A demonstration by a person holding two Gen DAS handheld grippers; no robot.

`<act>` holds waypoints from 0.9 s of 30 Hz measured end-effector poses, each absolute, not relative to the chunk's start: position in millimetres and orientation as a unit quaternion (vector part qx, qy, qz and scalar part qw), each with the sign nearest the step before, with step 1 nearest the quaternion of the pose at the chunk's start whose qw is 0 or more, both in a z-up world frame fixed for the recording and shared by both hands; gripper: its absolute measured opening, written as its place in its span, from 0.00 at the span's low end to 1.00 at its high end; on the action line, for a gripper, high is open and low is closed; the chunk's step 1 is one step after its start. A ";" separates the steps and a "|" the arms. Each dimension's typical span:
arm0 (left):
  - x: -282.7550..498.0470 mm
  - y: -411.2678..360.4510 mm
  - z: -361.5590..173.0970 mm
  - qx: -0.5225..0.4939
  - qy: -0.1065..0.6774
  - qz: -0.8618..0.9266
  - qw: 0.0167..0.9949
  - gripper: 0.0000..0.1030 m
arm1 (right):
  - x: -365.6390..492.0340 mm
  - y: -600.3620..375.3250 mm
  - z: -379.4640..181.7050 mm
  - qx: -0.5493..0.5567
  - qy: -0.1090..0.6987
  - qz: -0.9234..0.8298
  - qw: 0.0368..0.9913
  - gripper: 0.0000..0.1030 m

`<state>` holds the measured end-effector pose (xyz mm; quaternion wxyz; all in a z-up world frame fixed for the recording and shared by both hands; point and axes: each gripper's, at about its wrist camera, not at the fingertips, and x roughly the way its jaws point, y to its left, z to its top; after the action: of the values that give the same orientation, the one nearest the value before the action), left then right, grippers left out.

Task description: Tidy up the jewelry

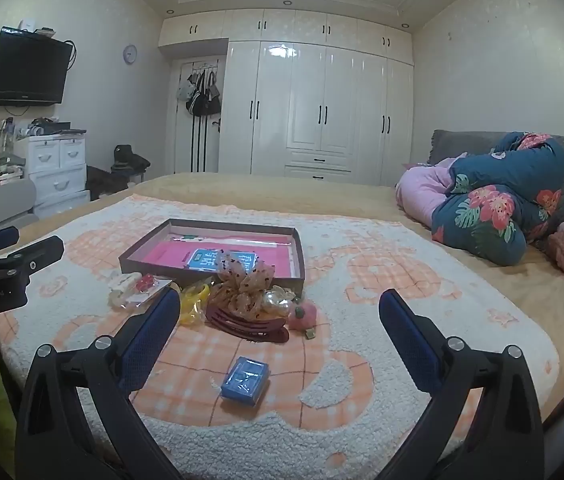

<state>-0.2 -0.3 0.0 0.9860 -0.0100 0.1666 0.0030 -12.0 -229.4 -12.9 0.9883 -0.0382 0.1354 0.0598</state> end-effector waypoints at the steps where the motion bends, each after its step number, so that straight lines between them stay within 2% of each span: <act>1: 0.0 -0.1 0.0 -0.012 0.168 0.002 0.986 0.90 | -12.3 -229.2 -12.8 -0.039 0.135 0.060 0.988 0.94; 27: 0.9 -0.8 -3.4 -0.014 0.174 -0.001 0.985 0.90 | -12.6 -231.2 -11.8 -0.031 0.136 0.065 0.988 0.94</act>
<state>0.9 -0.8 -3.4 0.9847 -0.0140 0.1739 -0.0007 -12.6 -231.2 -11.8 0.9881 -0.0310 0.1359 0.0651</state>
